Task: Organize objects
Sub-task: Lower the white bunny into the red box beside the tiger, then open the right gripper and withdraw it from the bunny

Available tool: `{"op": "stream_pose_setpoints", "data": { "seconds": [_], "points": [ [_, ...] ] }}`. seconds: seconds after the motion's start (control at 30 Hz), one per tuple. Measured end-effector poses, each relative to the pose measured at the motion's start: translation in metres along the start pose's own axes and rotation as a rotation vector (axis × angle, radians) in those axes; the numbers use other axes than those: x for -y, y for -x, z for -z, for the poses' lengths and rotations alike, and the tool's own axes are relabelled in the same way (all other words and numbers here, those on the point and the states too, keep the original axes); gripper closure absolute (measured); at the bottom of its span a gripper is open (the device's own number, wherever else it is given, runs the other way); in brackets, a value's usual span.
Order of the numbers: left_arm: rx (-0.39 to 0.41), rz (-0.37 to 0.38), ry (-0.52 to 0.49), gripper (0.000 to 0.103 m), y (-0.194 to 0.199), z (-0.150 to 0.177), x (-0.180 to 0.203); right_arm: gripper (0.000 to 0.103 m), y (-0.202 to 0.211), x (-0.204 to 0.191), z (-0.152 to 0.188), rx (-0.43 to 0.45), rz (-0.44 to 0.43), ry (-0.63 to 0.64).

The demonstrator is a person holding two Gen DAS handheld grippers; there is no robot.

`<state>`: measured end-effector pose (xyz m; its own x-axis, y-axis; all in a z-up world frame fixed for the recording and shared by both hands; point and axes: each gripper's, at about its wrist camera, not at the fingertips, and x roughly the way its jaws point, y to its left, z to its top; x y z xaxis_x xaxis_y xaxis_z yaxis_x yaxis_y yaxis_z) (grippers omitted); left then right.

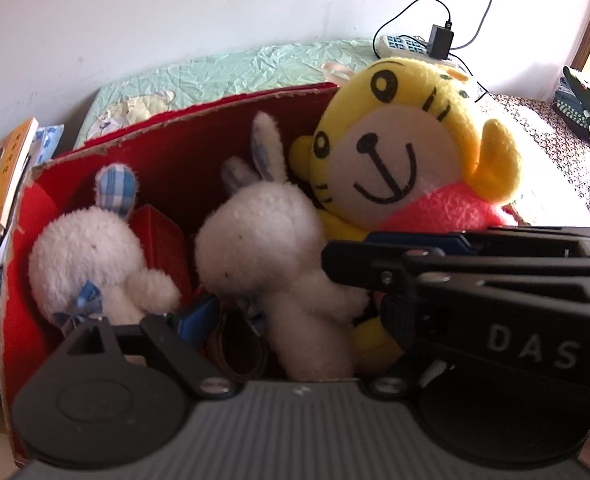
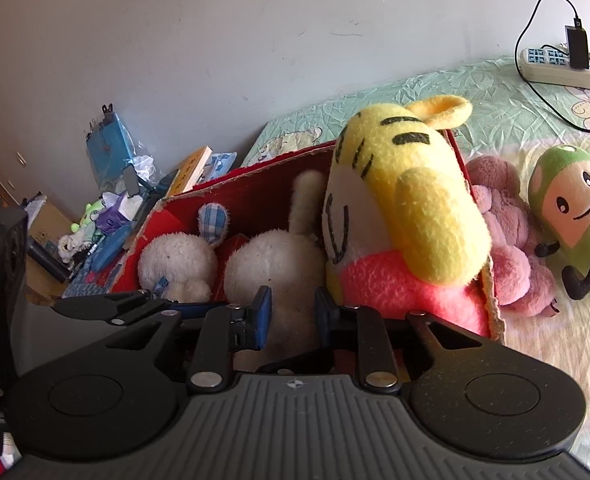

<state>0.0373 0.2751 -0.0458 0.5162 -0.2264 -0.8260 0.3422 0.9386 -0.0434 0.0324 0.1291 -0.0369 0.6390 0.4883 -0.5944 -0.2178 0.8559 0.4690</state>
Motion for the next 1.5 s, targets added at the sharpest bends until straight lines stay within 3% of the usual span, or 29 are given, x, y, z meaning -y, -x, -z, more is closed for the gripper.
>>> {"op": "stream_pose_setpoints", "data": {
  "seconds": [0.13,0.47,1.5],
  "points": [
    [0.001,-0.013,0.009,0.014,0.0,0.001,0.003,0.088,0.002,0.004,0.001,0.001,0.002,0.001],
    [0.006,-0.042,0.028,0.013,0.003,0.004,0.007,0.092,0.008,0.016,0.007,0.032,-0.049,-0.027],
    [0.034,-0.209,0.008,0.007,0.021,0.007,0.02,0.092,0.036,0.023,0.019,0.11,-0.021,-0.035]
  ]
}}
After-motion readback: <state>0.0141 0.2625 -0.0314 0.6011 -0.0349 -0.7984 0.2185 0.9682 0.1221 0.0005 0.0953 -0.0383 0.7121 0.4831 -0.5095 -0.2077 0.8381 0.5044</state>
